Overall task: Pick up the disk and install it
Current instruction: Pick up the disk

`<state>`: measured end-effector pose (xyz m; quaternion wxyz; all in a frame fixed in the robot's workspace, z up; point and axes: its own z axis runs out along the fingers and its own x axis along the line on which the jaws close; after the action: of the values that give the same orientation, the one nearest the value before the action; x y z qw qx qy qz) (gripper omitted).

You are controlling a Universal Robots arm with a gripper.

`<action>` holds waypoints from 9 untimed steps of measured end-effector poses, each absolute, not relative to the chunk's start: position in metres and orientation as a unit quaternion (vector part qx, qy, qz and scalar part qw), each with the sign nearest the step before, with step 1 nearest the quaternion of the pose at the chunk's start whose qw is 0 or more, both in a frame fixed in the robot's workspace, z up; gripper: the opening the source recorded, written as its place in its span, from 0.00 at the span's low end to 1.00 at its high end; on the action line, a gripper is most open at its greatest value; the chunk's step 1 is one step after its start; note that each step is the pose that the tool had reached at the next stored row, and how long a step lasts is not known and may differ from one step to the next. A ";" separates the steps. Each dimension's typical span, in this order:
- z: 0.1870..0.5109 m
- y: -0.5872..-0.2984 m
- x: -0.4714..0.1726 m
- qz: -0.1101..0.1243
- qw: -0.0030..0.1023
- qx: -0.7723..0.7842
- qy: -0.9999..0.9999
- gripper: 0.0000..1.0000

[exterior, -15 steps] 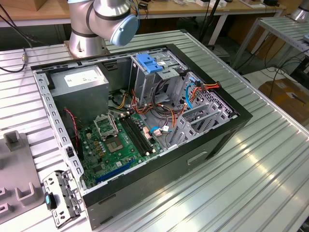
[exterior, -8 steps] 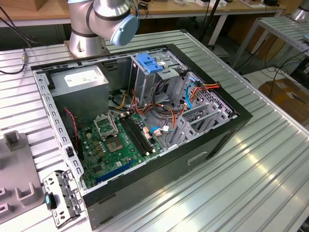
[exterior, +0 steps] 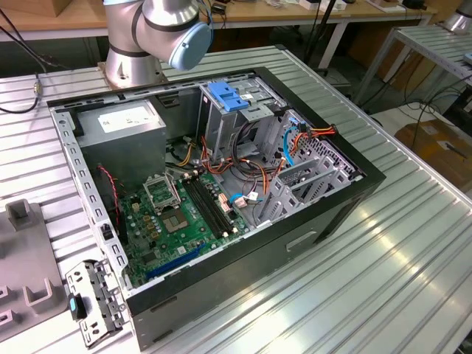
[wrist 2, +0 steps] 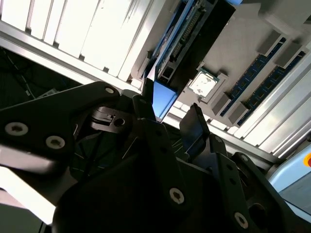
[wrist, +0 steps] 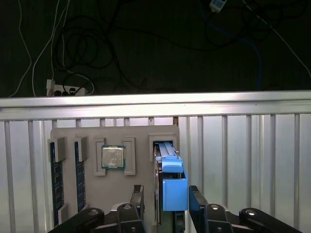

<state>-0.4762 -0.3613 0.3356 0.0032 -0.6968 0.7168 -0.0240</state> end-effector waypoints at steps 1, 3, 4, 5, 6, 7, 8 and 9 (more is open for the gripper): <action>0.336 -0.361 -0.476 -0.024 0.003 -0.697 0.717 0.50; 0.336 -0.361 -0.476 -0.024 0.003 -0.697 0.717 0.50; 0.336 -0.361 -0.476 -0.024 0.003 -0.697 0.717 0.50; 0.335 -0.361 -0.476 -0.024 0.003 -0.697 0.717 0.50; 0.335 -0.361 -0.476 -0.024 0.003 -0.697 0.717 0.50; 0.335 -0.361 -0.476 -0.024 0.003 -0.697 0.716 0.50; 0.334 -0.361 -0.476 -0.024 0.003 -0.698 0.715 0.50; 0.333 -0.361 -0.476 -0.024 0.003 -0.701 0.712 0.50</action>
<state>-0.4762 -0.3612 0.3331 0.0033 -0.7013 0.7125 -0.0240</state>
